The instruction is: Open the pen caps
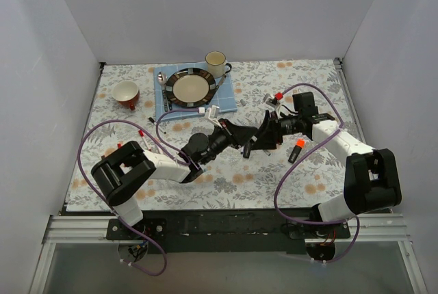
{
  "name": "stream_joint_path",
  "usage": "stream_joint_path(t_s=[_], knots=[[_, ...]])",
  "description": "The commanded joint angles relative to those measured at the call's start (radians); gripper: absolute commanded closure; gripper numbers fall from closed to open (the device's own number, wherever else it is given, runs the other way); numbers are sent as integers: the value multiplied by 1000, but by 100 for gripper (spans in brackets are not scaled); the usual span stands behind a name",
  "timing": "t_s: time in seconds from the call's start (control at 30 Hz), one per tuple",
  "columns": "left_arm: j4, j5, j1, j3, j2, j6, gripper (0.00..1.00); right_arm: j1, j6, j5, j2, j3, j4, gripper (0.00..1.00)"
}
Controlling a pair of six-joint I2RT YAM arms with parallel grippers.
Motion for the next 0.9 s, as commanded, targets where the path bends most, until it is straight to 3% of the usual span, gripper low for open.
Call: stream_joint_path(t_s=[0.0,0.07,0.13,0.17,0.2,0.27,0.37,0.5,0.6,0.7,0.8,0.87], knots=[[15,-37,-2,49,-30,35,100,-2,-5,-7,11,-22,19,43],[18,-30,-2,58,-24,38,100,-3,3,-15,23,-22,21,43],[21,-13,-1,69,-15,39,100,-3,7,-24,34,-16,19,52],[21,-13,-1,72,-14,38,100,-3,7,-39,36,-13,19,84],[18,-13,2,72,-12,38,100,-3,7,-44,37,-11,12,98],[-6,-22,16,72,-27,41,100,-3,-17,-45,33,-7,-3,99],[-119,8,125,127,-82,82,100,-5,-23,-41,26,-19,-11,99],[-241,110,411,288,-119,59,100,-3,-23,-56,42,-25,-8,99],[-319,119,505,440,-127,74,100,1,-26,-58,42,-25,-8,99],[-336,70,524,494,-139,107,100,1,-22,-62,34,-31,4,99],[-333,138,531,476,-138,67,100,-8,-11,-7,22,-13,-2,99],[-382,205,533,459,-118,4,100,-44,24,163,-9,-8,18,99]])
